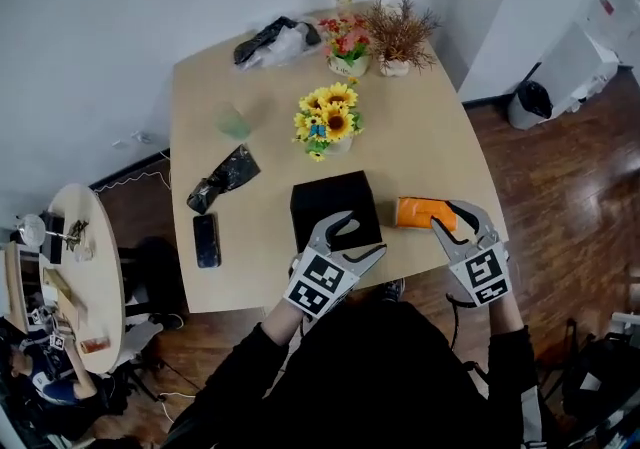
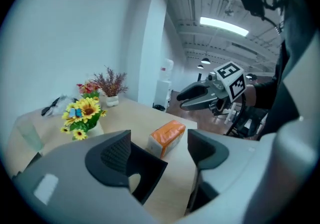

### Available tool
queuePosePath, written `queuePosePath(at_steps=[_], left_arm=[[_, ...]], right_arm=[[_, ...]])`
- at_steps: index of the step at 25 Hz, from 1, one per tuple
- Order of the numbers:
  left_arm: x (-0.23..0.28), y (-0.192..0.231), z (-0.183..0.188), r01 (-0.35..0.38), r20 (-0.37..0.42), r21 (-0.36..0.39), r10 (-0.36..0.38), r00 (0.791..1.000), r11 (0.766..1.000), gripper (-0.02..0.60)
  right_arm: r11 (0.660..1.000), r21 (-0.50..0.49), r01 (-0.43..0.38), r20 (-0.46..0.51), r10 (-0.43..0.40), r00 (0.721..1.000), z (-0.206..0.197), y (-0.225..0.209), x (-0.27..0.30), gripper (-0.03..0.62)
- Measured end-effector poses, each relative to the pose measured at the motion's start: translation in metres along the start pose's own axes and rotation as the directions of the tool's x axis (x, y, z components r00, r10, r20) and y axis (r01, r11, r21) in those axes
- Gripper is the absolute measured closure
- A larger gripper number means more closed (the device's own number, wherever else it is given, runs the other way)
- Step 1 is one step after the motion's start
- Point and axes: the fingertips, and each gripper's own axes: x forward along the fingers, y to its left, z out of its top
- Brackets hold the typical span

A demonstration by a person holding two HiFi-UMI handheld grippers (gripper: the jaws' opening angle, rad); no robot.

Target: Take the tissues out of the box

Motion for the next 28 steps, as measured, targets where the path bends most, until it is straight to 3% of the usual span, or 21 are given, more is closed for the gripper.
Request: queuePosePath(at_steps=[4, 6, 10, 12, 17, 23, 28], left_arm=[[-0.050, 0.019, 0.002, -0.136, 0.095, -0.064, 0.142, 0.985, 0.989, 0.273], [-0.072, 0.032, -0.001, -0.232, 0.153, -0.116, 0.248, 0.957, 0.966, 0.334], [-0.103, 0.045, -0.008, -0.337, 0.215, -0.239, 0.388, 0.896, 0.911, 0.374], [-0.113, 0.050, -0.012, -0.382, 0.217, -0.236, 0.432, 0.875, 0.893, 0.393], [-0.133, 0.056, -0.020, -0.457, 0.213, -0.229, 0.502, 0.838, 0.860, 0.429], [-0.137, 0.052, -0.014, -0.463, 0.229, -0.229, 0.509, 0.830, 0.856, 0.436], [-0.135, 0.049, -0.010, -0.452, 0.234, -0.215, 0.495, 0.837, 0.866, 0.436]], right_arm=[[0.991, 0.129, 0.013, 0.138, -0.031, 0.990, 0.043, 0.011, -0.006, 0.477], [0.977, 0.215, -0.002, 0.176, -0.037, 0.984, 0.051, 0.019, -0.004, 0.484], [0.921, 0.388, -0.035, 0.231, -0.061, 0.971, 0.056, 0.027, 0.000, 0.500], [0.908, 0.416, -0.041, 0.246, -0.069, 0.967, 0.060, 0.032, -0.001, 0.512], [0.920, 0.391, -0.024, 0.262, -0.086, 0.961, 0.072, 0.044, -0.005, 0.594], [0.925, 0.380, -0.033, 0.358, -0.114, 0.927, 0.104, 0.038, -0.017, 0.594], [0.957, 0.289, 0.024, 0.480, -0.167, 0.861, 0.150, 0.032, -0.049, 0.594]])
